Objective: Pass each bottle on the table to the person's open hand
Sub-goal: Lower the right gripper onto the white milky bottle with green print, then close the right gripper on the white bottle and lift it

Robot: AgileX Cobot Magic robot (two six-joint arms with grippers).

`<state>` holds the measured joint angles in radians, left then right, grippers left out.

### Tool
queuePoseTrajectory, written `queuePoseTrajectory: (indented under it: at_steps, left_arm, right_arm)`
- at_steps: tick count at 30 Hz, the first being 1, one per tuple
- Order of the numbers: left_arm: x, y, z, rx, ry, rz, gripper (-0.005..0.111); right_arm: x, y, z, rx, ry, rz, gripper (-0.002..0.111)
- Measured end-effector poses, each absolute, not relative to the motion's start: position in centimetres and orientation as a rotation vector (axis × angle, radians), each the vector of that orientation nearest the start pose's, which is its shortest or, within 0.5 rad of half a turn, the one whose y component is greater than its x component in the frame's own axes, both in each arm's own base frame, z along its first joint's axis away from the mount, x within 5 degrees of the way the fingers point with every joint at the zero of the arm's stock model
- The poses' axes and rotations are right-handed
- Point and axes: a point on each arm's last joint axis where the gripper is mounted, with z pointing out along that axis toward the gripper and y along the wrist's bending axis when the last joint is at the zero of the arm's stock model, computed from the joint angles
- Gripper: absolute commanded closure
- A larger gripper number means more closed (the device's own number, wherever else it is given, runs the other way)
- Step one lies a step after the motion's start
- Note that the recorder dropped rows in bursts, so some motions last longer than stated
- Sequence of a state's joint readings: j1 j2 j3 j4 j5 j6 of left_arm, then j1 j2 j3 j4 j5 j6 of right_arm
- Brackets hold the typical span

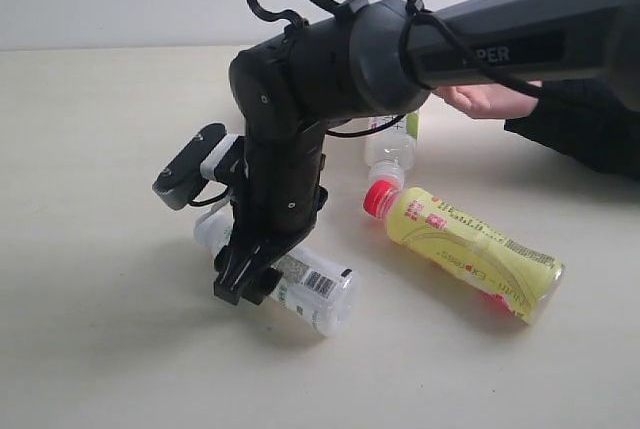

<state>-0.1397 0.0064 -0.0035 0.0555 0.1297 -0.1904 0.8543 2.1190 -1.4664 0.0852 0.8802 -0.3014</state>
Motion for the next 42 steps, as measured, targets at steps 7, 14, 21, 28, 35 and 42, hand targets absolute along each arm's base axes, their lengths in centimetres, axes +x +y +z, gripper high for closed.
queuePoseTrajectory:
  at_steps: [7,14,21,28,35,42]
  left_arm:
    - [5.6,-0.7,20.2,-0.002,1.620,-0.207,0.107]
    - [5.6,-0.7,20.2,-0.002,1.620,-0.207,0.107]
    - [5.6,-0.7,20.2,-0.002,1.620,-0.207,0.107]
    - [5.6,-0.7,20.2,-0.002,1.620,-0.207,0.107]
    - [5.6,-0.7,20.2,-0.002,1.620,-0.207,0.107]
    - [5.6,-0.7,20.2,-0.002,1.620,-0.207,0.107]
  right_arm:
    - [26.7,31.8,12.7,-1.589,2.617,0.169,0.034]
    - [26.6,31.7,12.0,-1.613,2.651,0.156,0.064]
    - [26.5,31.7,12.1,-1.612,2.652,0.159,0.108]
    - [26.4,31.7,15.7,-1.463,2.648,0.227,0.108]
    - [25.6,30.8,21.7,-1.332,2.589,0.295,0.108]
    - [23.9,28.0,27.2,-1.241,2.621,0.210,0.108]
